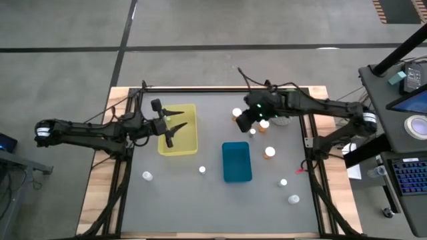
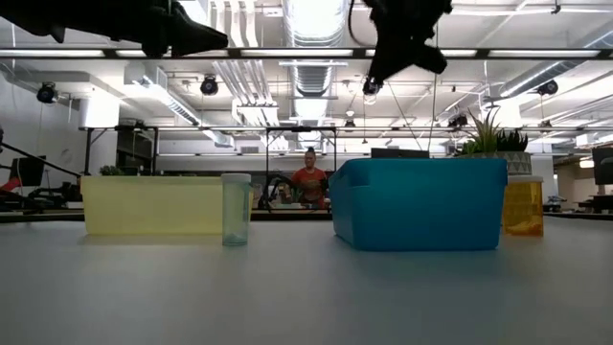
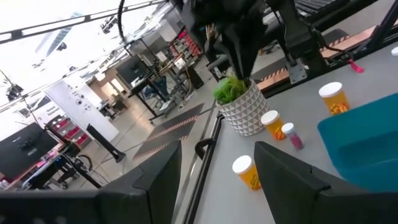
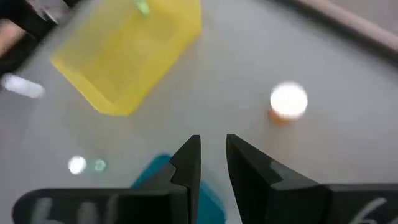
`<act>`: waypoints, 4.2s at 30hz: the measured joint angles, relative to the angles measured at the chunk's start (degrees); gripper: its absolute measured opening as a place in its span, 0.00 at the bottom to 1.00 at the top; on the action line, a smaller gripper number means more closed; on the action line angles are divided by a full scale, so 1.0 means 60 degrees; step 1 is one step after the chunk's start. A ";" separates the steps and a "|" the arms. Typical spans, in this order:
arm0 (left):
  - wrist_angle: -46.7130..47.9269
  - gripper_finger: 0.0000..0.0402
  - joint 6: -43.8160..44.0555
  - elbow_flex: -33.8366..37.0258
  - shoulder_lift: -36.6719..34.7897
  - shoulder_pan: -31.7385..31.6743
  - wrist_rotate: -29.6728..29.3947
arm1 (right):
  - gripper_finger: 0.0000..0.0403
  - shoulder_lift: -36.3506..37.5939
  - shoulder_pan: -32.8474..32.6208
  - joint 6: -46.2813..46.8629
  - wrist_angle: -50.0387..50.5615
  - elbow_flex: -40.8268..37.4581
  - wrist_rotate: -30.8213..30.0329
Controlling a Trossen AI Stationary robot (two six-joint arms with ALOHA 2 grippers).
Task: Pick and place medicine bottles into bin by pill shape (circle, oval)
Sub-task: Put the blue capsule bottle into the blue bin
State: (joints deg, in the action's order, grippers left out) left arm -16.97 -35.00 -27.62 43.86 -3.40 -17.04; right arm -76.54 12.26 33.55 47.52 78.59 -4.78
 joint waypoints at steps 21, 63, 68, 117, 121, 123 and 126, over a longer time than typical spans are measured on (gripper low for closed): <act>0.0078 0.47 -0.0047 0.0000 -0.0011 0.0000 -0.0338 | 0.17 -0.2394 0.1741 0.0999 0.2750 0.0087 0.2619; 0.0288 0.47 -0.0205 0.0000 -0.0007 -0.0004 -0.0998 | 0.53 -0.2909 0.1407 0.1938 0.2124 -0.0849 0.1523; 0.0331 0.47 -0.0222 0.0000 -0.0004 -0.0004 -0.1000 | 0.53 -0.2909 0.1226 0.2164 0.1699 -0.1123 0.1294; 0.0342 0.47 -0.0233 0.0000 0.0004 -0.0002 -0.1002 | 0.28 -0.2881 0.1034 0.1558 0.3532 0.0861 0.1265; 0.0342 0.47 -0.0235 0.0000 0.0004 -0.0004 -0.1002 | 0.28 -0.2869 0.0767 0.1734 0.4039 0.1548 0.1265; 0.0342 0.47 -0.0235 0.0000 0.0004 -0.0002 -0.1002 | 0.28 -0.2869 0.0561 0.1896 0.4141 0.1762 0.1264; 0.0342 0.47 -0.0235 0.0000 0.0004 -0.0004 -0.1002 | 0.28 -0.2869 0.0173 0.2191 0.4176 0.1979 0.1291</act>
State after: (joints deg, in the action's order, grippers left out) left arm -14.92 -36.41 -27.62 43.88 -3.42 -23.05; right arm -93.76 13.30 46.69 72.57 90.46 2.97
